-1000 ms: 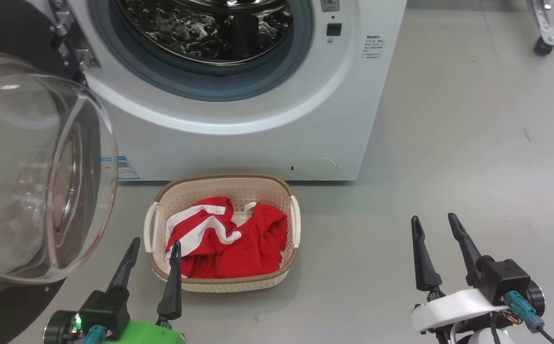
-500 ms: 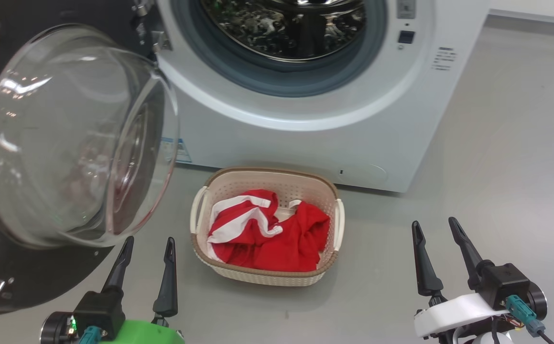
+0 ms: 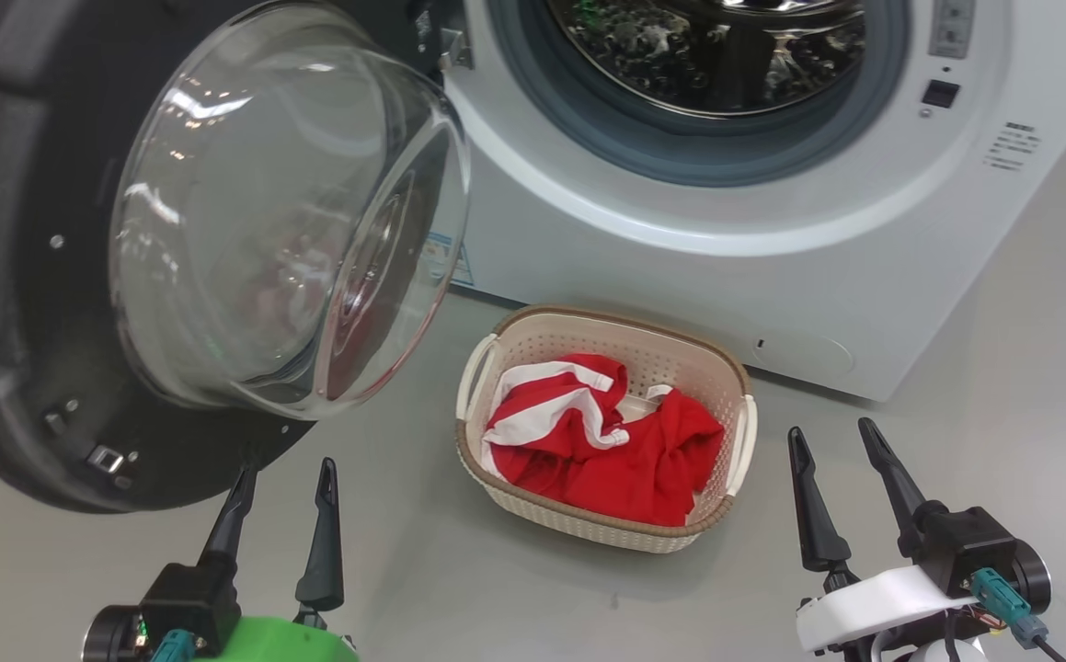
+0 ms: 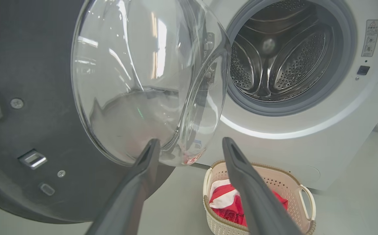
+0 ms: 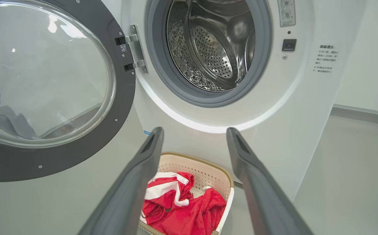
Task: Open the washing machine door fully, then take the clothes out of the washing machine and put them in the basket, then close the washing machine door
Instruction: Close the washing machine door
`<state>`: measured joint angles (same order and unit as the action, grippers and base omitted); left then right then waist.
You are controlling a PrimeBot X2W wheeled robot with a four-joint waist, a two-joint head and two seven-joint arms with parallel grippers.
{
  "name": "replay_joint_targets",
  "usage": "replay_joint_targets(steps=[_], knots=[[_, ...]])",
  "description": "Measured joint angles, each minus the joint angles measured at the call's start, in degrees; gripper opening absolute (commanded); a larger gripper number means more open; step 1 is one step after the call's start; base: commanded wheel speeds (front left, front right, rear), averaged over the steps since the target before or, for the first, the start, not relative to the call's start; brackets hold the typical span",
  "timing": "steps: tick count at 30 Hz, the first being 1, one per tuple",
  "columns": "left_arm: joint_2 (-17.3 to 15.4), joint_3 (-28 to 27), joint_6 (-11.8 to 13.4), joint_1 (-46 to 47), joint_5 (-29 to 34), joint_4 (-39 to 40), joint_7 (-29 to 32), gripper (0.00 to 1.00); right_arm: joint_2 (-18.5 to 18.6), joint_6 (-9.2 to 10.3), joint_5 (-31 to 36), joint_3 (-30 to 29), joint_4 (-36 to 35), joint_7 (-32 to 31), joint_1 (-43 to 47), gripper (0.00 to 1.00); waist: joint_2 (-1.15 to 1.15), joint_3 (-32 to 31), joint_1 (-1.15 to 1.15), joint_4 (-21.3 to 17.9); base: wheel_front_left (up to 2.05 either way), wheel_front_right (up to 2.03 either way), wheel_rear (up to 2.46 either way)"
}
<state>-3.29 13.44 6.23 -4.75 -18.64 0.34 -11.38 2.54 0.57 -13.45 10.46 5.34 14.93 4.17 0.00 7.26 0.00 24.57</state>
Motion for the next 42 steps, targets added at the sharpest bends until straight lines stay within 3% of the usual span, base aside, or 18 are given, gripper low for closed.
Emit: replay_joint_targets(steps=[8, 19, 21, 22, 30, 33, 39, 42], knots=[[0.1, -0.6, 0.0, 0.0, -0.4, -0.1, -0.4, 1.00, 0.0, -0.51, 0.0, 0.9, 0.4, 0.0, -0.1, 1.00, 0.00, 0.4, 0.00, 2.8, 0.00, 0.00, 0.00], [0.2, -0.5, 0.0, 0.0, -0.4, -0.1, -0.8, 1.00, 0.0, -0.51, 0.0, 1.0, 0.8, 0.0, -0.1, 1.00, 0.00, 0.3, 0.00, 3.4, 0.00, 0.00, 0.00], [0.2, -0.4, 0.0, 0.0, -0.4, -0.1, -0.8, 0.12, 0.0, -0.51, 0.0, 1.0, 0.9, 0.0, -0.1, 1.00, 0.00, 0.3, 0.00, 3.4, 0.00, 0.00, 0.00], [0.2, -0.4, 0.0, 0.0, -0.5, -0.1, -0.9, 0.00, 0.0, -0.51, 0.0, 1.0, 0.9, 0.0, -0.1, 1.00, 0.00, 0.2, 0.00, 3.5, 0.00, 0.00, 0.00], [0.2, 0.7, -0.2, 0.1, -1.6, 1.0, -1.4, 0.00, 0.0, -0.51, 0.0, 1.0, 1.0, 0.0, -0.1, 1.00, 0.00, -0.2, 0.00, 3.7, 0.00, 0.00, 0.00], [0.3, 1.2, -2.3, 0.1, -5.0, 2.7, -1.8, 0.00, 0.0, -0.51, 0.0, 1.1, 1.0, 0.0, -0.1, 1.00, 0.00, -0.3, 0.00, 3.8, 0.00, 0.00, 0.00], [0.5, 1.3, -7.6, 1.0, -18.4, 8.8, -2.4, 0.00, 0.0, -0.51, 0.0, 1.1, 1.2, 0.0, -0.1, 1.00, 0.00, -0.6, 0.00, 4.1, 0.00, 0.00, 0.00], [0.5, 1.3, -10.0, 2.3, -28.9, 13.3, -2.4, 0.00, 0.0, -0.51, 0.0, 1.1, 1.2, 0.0, -0.1, 1.00, 0.00, -0.7, 0.00, 4.3, 0.00, 0.00, 0.00]])
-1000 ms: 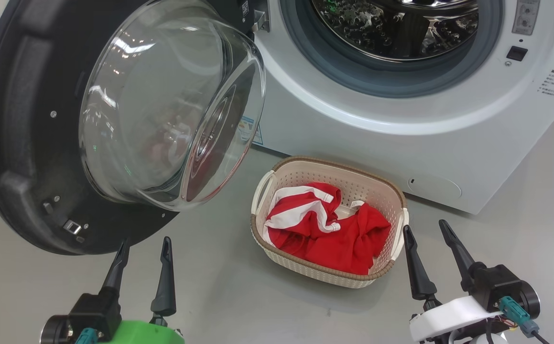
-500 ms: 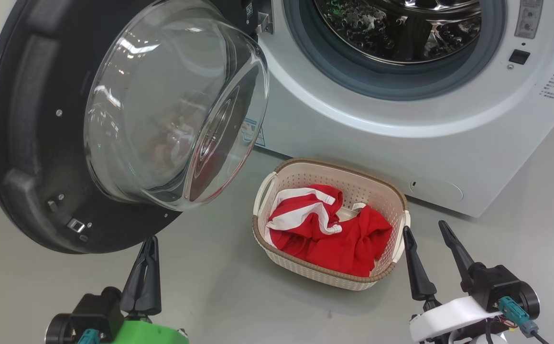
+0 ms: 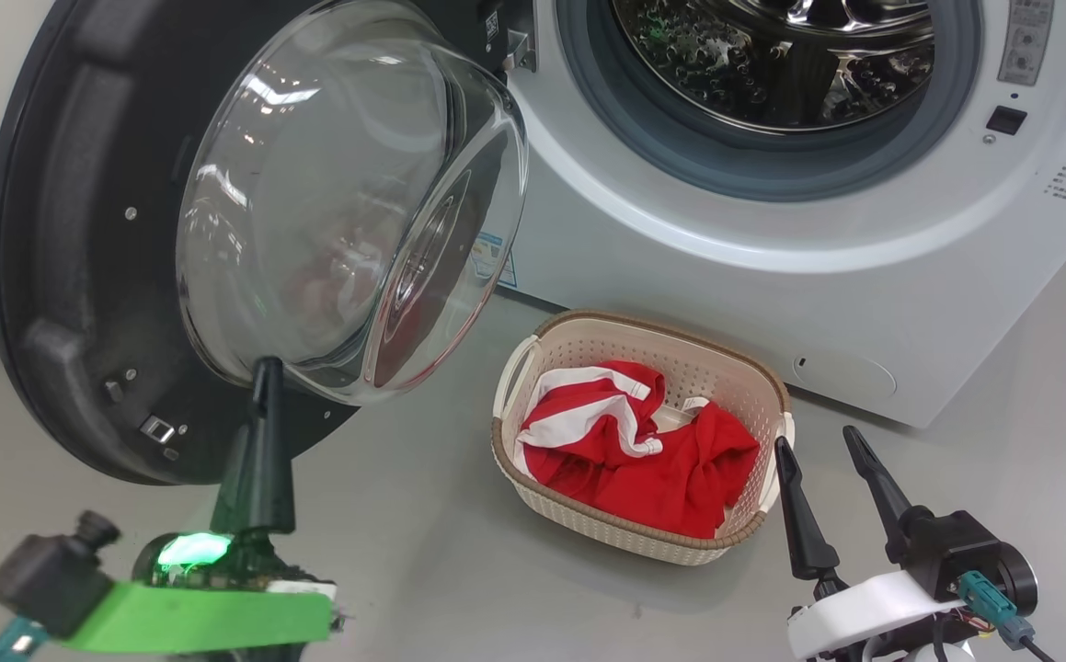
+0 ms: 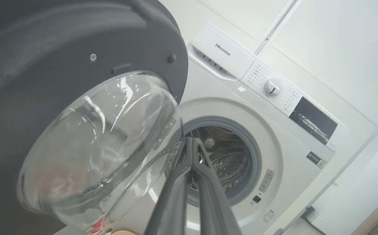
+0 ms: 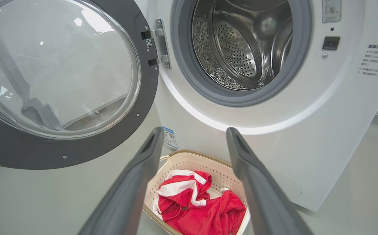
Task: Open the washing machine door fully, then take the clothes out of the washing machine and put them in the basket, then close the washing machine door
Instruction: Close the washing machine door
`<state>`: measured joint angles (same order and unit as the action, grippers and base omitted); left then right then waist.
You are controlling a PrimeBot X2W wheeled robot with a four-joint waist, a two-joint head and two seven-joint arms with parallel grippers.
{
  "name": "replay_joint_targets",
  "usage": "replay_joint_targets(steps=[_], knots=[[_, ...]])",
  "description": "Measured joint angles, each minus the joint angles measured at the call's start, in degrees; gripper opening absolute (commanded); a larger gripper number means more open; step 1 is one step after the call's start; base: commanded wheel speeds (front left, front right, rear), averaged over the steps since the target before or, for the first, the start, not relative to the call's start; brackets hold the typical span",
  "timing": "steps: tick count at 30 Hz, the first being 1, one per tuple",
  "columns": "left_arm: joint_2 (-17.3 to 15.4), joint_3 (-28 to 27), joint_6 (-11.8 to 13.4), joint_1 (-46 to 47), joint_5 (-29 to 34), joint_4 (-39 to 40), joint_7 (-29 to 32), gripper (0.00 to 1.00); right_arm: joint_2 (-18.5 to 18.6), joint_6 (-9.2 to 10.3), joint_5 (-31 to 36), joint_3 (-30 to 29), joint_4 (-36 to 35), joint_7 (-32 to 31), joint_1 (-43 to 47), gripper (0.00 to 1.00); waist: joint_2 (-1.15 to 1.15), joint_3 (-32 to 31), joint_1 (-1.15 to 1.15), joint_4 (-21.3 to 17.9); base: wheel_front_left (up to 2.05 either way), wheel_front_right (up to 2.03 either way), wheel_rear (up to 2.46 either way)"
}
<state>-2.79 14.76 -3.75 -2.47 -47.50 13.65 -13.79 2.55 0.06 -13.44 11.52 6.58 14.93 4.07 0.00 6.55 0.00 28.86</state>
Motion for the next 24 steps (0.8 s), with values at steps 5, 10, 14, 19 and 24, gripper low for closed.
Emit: replay_joint_targets(steps=[5, 10, 14, 19, 24], knots=[[0.1, -2.1, -2.1, 0.8, -19.8, 7.5, -0.5, 0.00, 0.0, 0.00, 0.0, 0.0, 0.0, 0.0, 0.0, 1.00, 0.00, -0.2, 0.00, 0.4, 0.00, 0.00, 0.00], [0.2, -7.6, -2.6, 3.4, -27.0, 12.6, -0.7, 0.00, 0.0, 0.01, 0.0, 0.0, 0.0, 0.0, 0.0, 1.00, 0.00, -0.2, 0.00, 0.8, 0.00, 0.00, 0.00], [0.4, -13.8, -2.7, 5.0, -28.2, 14.5, -0.9, 0.00, 0.0, 0.01, 0.0, 0.0, 0.0, 0.0, 0.0, 1.00, 0.00, -0.3, 0.00, 1.1, 0.00, 0.00, 0.00], [-0.1, -21.0, -2.7, 6.0, -30.3, 14.6, -1.0, 0.00, 0.0, 0.03, 0.0, -0.1, 0.0, 0.0, 0.1, 1.00, 0.00, -0.6, 0.00, 1.5, 0.00, 0.00, 0.00], [-2.9, -27.3, -2.7, 6.1, -33.2, 11.4, -1.0, 0.00, 0.0, 0.03, 0.0, 0.1, 0.0, 0.0, 0.1, 1.00, 0.00, -0.7, 0.00, 1.8, 0.00, 0.00, 0.00]])
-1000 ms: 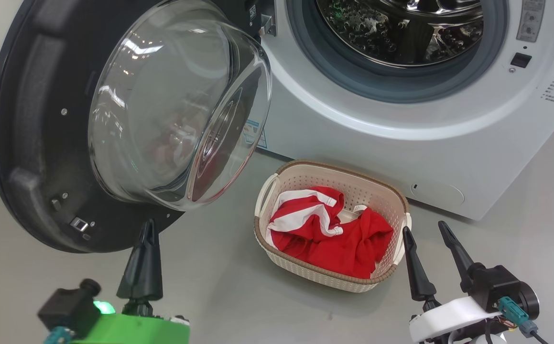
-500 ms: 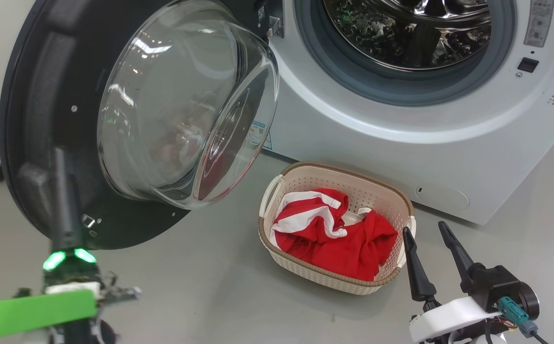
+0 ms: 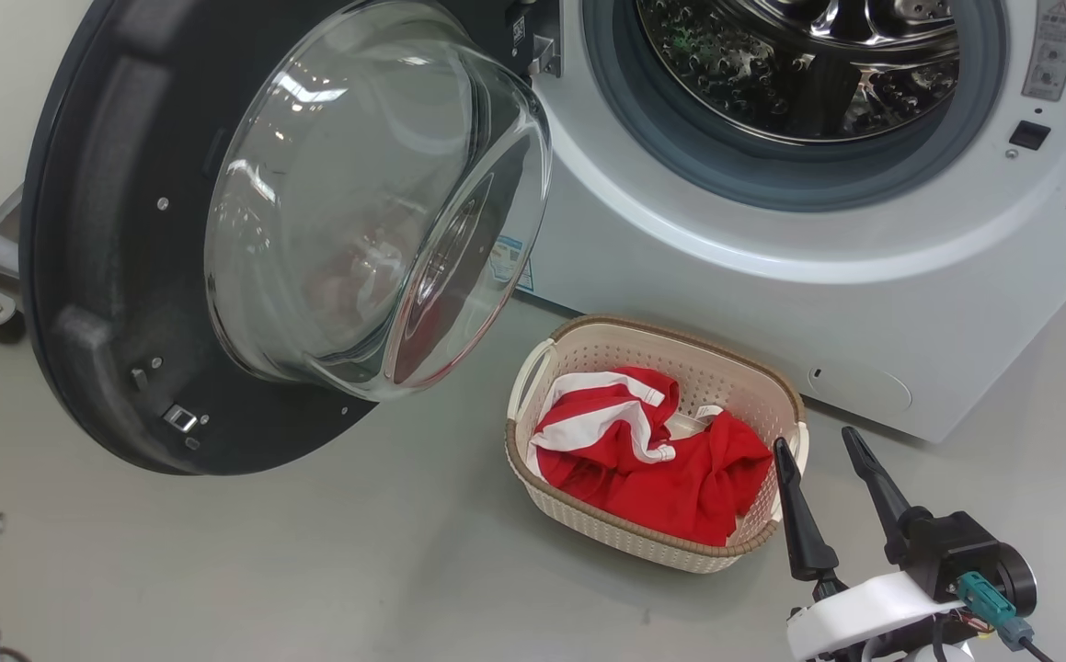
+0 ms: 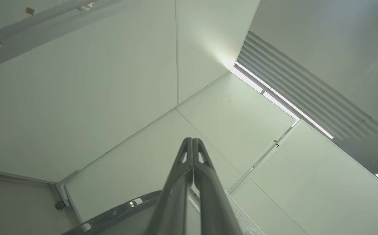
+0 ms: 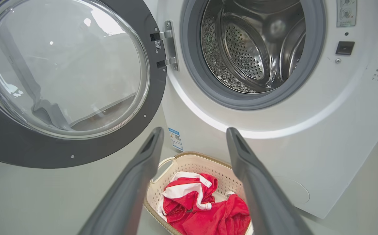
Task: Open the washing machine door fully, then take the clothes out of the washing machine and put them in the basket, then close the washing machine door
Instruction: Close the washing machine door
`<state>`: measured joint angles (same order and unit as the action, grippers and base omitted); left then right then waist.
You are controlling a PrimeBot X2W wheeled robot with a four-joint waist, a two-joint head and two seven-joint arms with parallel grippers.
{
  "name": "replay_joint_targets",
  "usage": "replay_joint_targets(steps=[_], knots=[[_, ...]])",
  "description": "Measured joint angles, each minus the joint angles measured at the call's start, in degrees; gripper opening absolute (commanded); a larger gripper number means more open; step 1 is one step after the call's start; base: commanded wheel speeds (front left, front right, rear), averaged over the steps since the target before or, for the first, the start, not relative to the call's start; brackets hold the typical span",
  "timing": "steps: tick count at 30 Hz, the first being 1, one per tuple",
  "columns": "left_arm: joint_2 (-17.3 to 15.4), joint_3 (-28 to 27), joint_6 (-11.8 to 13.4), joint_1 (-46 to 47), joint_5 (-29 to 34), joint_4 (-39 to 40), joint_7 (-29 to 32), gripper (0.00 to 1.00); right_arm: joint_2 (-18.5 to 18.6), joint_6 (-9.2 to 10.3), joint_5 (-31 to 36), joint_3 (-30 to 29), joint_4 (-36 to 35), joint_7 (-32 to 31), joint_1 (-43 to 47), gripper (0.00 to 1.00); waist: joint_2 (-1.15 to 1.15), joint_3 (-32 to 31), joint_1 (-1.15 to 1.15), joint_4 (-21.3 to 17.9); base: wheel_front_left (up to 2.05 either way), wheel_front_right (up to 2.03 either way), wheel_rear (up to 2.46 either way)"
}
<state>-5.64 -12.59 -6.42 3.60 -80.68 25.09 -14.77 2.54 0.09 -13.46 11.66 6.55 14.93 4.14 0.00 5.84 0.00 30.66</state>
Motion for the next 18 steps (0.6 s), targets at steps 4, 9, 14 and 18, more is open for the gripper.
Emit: replay_joint_targets(steps=[4, 9, 14, 18], knots=[[-2.5, -2.6, 0.2, 0.0, -2.8, -4.6, 0.7, 0.00, 0.0, 0.00, 0.0, 0.0, 0.0, 0.0, 0.0, 1.00, 0.00, 0.1, 0.00, 0.2, 0.00, 0.00, 0.00], [-5.4, -3.5, 1.7, 0.0, -6.4, -11.9, 4.4, 0.00, 0.0, -0.01, 0.0, 0.3, 0.0, 0.0, 0.0, 1.00, 0.00, 0.2, 0.00, 0.3, 0.00, 0.00, 0.00], [-7.5, -2.9, 2.8, 0.8, -9.0, -19.4, 8.3, 0.00, 0.0, -0.03, 0.0, 0.5, 0.1, 0.0, 0.0, 1.00, 0.00, 0.4, 0.00, 0.2, 0.00, 0.00, 0.00], [-8.0, -1.1, 3.7, 2.9, -11.8, -24.3, 11.7, 0.00, 0.0, -0.54, 0.5, 0.5, 0.3, 0.0, 0.0, 1.00, 0.00, 0.5, 0.00, 0.0, 0.00, 0.00, 0.00]])
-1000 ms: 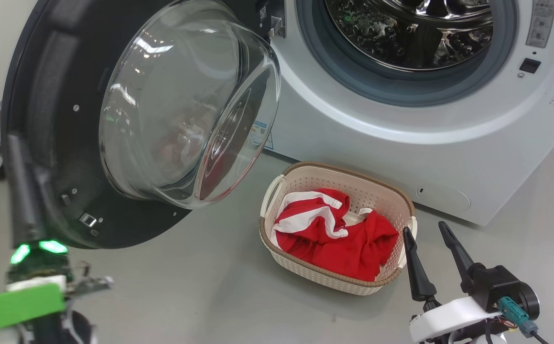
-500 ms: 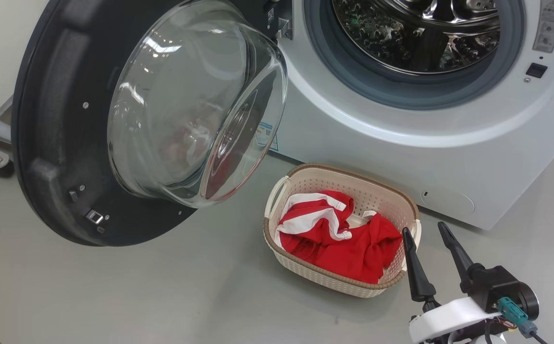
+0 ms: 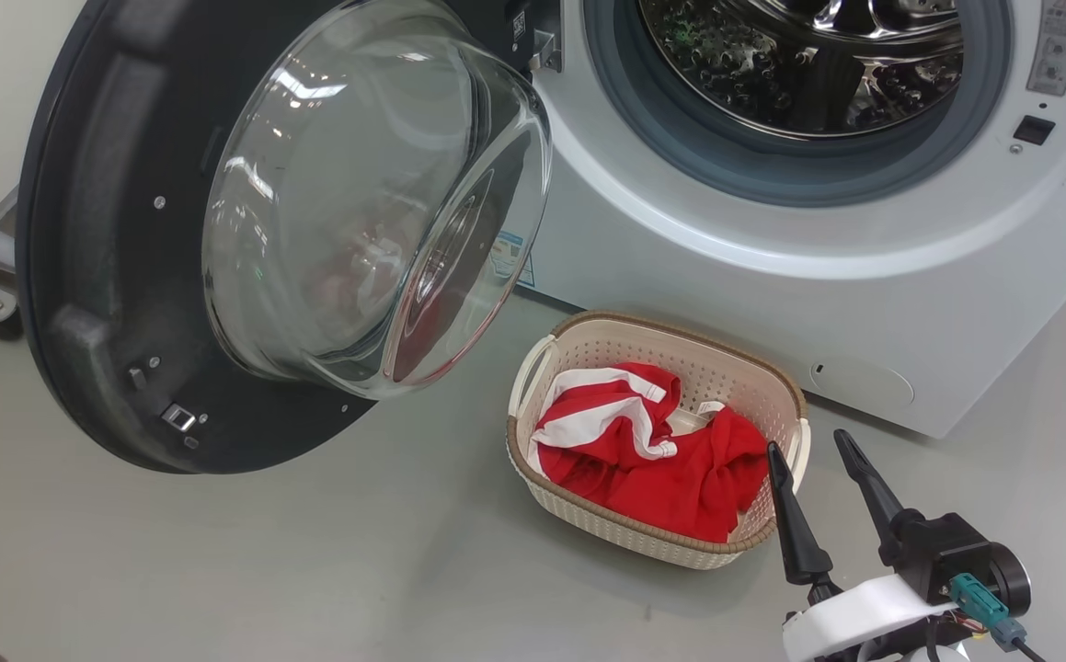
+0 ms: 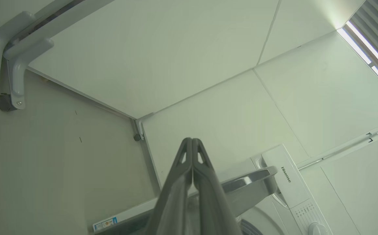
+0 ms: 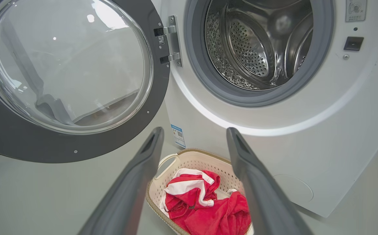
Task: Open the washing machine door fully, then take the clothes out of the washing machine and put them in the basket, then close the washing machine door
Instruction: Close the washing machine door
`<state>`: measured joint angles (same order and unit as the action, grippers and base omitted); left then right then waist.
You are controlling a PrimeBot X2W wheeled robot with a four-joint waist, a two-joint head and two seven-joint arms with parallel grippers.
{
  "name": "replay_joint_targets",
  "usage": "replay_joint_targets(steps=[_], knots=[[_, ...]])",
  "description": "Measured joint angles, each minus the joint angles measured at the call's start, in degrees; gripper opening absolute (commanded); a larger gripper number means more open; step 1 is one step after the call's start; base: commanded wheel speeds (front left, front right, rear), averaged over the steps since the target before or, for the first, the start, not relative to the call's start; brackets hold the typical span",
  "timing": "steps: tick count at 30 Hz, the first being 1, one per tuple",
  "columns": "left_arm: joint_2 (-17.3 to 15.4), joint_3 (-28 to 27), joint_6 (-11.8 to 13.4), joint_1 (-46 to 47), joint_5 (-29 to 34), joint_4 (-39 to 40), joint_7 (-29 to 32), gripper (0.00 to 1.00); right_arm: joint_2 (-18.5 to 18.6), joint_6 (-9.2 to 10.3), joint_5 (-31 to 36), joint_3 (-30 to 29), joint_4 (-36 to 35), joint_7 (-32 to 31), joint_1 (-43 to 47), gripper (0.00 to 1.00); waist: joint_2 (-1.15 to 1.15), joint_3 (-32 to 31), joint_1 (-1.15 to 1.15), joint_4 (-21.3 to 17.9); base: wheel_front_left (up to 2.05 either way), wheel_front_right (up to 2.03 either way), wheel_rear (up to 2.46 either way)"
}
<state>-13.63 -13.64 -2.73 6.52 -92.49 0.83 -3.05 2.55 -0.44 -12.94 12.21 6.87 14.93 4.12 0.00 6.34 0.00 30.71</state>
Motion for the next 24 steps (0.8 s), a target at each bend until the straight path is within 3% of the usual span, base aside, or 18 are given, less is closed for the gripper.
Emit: replay_joint_targets(steps=[11, 24], knots=[[-1.3, 1.6, 0.7, 2.7, -3.8, -8.3, 6.3, 0.00, 0.0, -0.16, 0.1, 0.8, 0.4, 0.0, -0.1, 1.00, 0.00, 0.1, 0.00, -1.2, 0.00, 0.00, 0.00], [-1.4, 4.8, -1.4, 3.6, -6.8, -14.5, 13.3, 0.00, 0.0, -0.08, 0.1, 0.5, 0.6, 0.0, -0.1, 1.00, 0.00, 0.5, 0.00, -2.2, 0.00, 0.00, 0.00]])
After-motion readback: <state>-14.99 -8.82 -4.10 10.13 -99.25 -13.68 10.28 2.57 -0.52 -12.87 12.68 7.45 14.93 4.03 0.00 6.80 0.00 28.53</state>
